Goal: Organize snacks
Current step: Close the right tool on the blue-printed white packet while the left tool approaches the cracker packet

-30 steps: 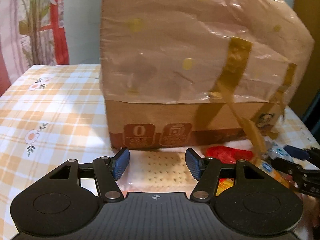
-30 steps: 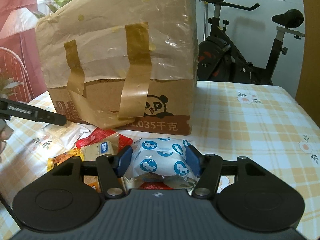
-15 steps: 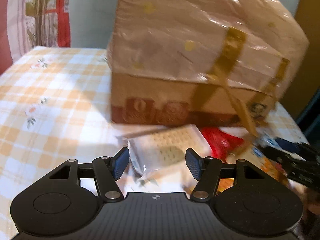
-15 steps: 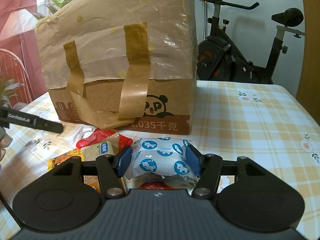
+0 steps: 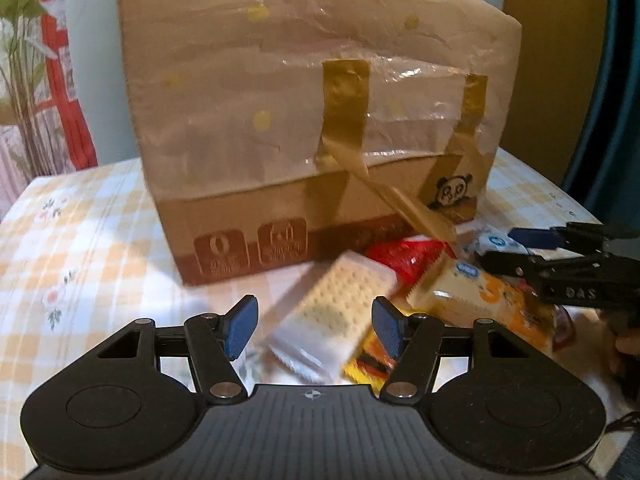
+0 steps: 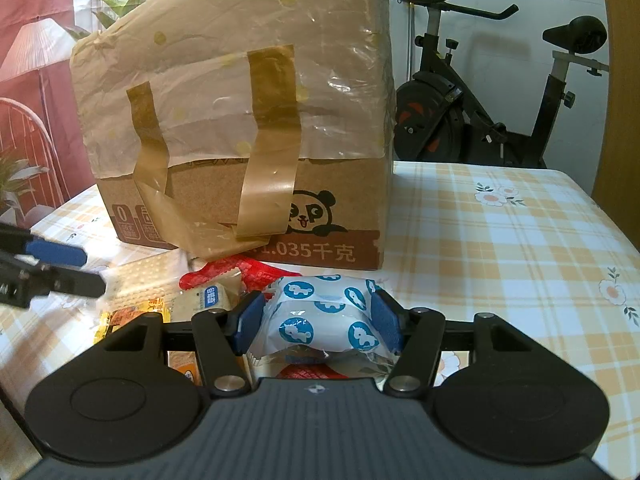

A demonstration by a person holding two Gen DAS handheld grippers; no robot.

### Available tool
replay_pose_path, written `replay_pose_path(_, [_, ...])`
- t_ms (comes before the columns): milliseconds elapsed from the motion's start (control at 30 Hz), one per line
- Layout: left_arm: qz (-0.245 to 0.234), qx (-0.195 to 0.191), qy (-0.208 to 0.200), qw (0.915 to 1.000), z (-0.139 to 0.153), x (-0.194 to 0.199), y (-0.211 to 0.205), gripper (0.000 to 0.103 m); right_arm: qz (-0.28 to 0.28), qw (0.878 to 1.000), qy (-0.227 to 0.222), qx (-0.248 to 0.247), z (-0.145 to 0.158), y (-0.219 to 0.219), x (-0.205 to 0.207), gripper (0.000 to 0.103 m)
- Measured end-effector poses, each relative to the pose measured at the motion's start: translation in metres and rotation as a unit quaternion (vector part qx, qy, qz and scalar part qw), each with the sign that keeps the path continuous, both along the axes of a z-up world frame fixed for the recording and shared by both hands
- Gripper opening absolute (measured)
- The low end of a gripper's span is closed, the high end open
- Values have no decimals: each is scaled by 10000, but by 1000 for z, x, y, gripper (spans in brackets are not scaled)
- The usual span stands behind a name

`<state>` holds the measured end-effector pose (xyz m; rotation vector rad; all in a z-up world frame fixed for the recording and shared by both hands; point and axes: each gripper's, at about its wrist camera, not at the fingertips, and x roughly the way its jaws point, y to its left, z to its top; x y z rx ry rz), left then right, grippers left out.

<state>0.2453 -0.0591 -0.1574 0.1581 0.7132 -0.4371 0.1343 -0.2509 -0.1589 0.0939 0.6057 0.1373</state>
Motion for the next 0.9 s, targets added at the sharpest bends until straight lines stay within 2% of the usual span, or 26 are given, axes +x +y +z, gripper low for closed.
replay_pose_path(100, [-101, 98, 31, 9999, -5, 11, -8, 65, -1, 10000, 0, 18, 0, 0, 0, 62])
replay_pose_path(200, [-205, 85, 266, 9994, -12, 18, -12, 65, -2, 10000, 5, 41, 0, 0, 0, 62])
replay_pose_path(400, [-334, 115, 331, 9988, -23, 28, -25, 68, -3, 10000, 10, 40, -1, 1, 1, 62])
replay_pose_path(533, [-143, -34, 402, 9991, -33, 29, -25, 70, -6, 10000, 12, 62, -1, 1, 1, 62])
replay_pose_path(633, [-71, 17, 322, 9995, -35, 22, -27, 66, -11, 10000, 11, 92, -1, 0, 1, 62])
replay_pose_path(700, [82, 8, 360, 9993, -34, 16, -24, 59, -10, 10000, 11, 83, -1, 0, 1, 62])
replay_pose_path(833, [680, -370, 483, 9958, -33, 0, -2, 54, -14, 9999, 8, 109, -1, -1, 1, 62])
replay_pose_path(900, [807, -457, 477, 9945, -33, -11, 9, 54, -20, 9999, 6, 134, 0, -2, 1, 62])
